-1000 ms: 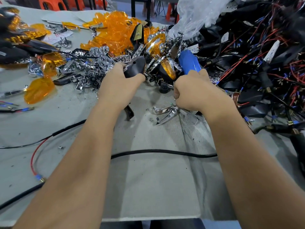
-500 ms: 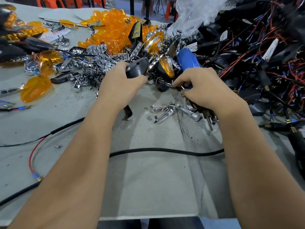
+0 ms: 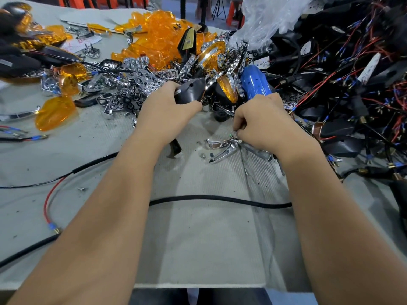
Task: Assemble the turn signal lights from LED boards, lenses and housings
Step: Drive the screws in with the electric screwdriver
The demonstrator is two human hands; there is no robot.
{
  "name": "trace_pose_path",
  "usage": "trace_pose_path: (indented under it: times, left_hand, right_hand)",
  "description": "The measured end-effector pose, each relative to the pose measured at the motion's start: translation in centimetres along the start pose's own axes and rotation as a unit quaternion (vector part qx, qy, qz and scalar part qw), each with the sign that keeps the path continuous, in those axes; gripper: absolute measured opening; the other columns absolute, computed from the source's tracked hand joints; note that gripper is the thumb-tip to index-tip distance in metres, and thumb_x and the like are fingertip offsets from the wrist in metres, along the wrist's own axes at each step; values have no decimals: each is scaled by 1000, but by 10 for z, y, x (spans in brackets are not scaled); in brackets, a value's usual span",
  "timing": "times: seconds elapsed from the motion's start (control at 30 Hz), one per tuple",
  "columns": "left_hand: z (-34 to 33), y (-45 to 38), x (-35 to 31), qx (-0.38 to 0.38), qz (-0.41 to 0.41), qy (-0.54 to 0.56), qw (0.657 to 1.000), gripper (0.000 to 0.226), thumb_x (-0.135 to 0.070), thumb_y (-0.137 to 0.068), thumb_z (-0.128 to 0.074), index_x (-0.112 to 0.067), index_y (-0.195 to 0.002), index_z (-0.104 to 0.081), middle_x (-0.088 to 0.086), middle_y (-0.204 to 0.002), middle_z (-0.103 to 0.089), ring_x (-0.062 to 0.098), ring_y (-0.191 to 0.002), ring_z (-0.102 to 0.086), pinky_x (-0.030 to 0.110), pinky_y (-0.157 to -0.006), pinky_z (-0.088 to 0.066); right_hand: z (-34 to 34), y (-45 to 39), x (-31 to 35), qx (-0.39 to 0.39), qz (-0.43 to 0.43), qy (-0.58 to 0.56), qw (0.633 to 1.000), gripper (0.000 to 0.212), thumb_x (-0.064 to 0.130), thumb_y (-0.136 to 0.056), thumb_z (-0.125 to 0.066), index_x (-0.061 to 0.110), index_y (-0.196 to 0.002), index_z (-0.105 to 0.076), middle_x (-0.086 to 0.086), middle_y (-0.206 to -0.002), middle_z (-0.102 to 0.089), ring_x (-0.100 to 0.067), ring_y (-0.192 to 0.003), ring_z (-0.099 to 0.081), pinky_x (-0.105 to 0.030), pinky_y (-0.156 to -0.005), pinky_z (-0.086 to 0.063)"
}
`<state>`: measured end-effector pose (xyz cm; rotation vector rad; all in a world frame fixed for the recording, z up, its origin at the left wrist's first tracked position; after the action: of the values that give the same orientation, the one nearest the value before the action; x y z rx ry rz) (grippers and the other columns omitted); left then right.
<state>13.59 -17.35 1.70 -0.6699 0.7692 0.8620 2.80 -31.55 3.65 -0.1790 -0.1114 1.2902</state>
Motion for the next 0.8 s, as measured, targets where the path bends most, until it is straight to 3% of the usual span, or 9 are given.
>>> trace_pose_path:
  times: [0.2, 0.27, 0.33, 0.4, 0.47, 0.53, 0.6, 0.7, 0.8]
  left_hand:
    - [5, 3, -2, -20, 13, -24, 999, 31, -46, -80, -67, -28, -103, -57, -9, -85, -63, 15, -74, -67, 34, -68, -53]
    - [5, 3, -1, -22, 20, -11, 1000, 34, -46, -78, -70, -28, -103, -56, -9, -84, -66, 14, -66, -70, 38, -72, -58]
    - [6, 3, -1, -32, 18, -3, 999, 39, -47, -76, -71, -28, -105, -52, -8, -86, -67, 16, -69, -71, 40, -74, -58]
    - [10, 2, 0, -61, 18, -12, 998, 47, -51, -74, -71, -27, -107, -49, -4, -91, -69, 20, -79, -69, 39, -75, -55]
    - [18, 2, 3, -102, 32, 1, 994, 51, -56, -70, -69, -27, -106, -47, -4, -95, -69, 21, -78, -70, 39, -76, -54]
    - [21, 2, 7, -125, 51, 88, 987, 53, -57, -67, -69, -25, -104, -50, -5, -90, -69, 16, -63, -71, 45, -76, -58]
    - [21, 1, 9, -126, 59, 165, 976, 48, -54, -65, -70, -23, -99, -55, -4, -82, -69, 13, -57, -70, 49, -74, -60]
    - [15, -3, 9, -97, 48, 186, 977, 37, -47, -70, -72, -24, -96, -59, -5, -78, -67, 11, -58, -68, 38, -62, -60]
    - [8, -5, 7, -54, 25, 198, 978, 34, -36, -76, -75, -27, -103, -56, -2, -85, -68, 9, -54, -59, 26, -51, -49]
  right_hand:
    - [20, 7, -6, -47, -40, -146, 987, 22, 4, -81, -60, 20, -81, -74, 17, -70, -61, -16, -83, -59, -40, -102, -39]
    - [29, 8, -6, -99, -60, -234, 965, 21, 3, -79, -60, 19, -79, -73, 7, -76, -68, -12, -80, -63, -31, -93, -48]
    - [31, 4, -1, -137, -78, -315, 936, 19, 2, -78, -62, 16, -80, -74, 7, -72, -67, -3, -68, -59, -15, -73, -50]
    - [23, -3, 15, -125, -91, -360, 920, 18, 1, -77, -63, 16, -79, -72, 11, -68, -63, -2, -65, -56, -18, -66, -49]
    - [4, -13, 36, -46, -73, -323, 942, 13, 5, -79, -64, 14, -82, -72, 6, -75, -66, -11, -76, -62, -29, -74, -54]
    - [-13, -19, 52, 40, -46, -248, 967, 12, 9, -82, -64, 11, -90, -72, -4, -87, -70, -24, -89, -64, -40, -84, -54]
    - [-18, -23, 55, 67, -42, -227, 971, 13, 9, -84, -62, 9, -93, -71, -8, -92, -70, -29, -93, -64, -44, -86, -53]
    - [-12, -27, 53, 29, -54, -276, 959, 16, 5, -85, -59, 7, -92, -73, -8, -90, -71, -26, -87, -65, -42, -80, -55]
    - [2, -27, 48, -82, -57, -316, 944, 16, 3, -84, -58, 5, -91, -73, -6, -87, -70, -23, -86, -63, -39, -79, -51]
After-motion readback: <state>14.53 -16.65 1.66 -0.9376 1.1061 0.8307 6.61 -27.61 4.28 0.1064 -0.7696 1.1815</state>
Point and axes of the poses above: each hand's wrist, its own y-axis away from the middle knuckle, its own z-axis out of the back of the hand, x = y × z, the point moved 7 cm from there along -y, towards the middle knuckle
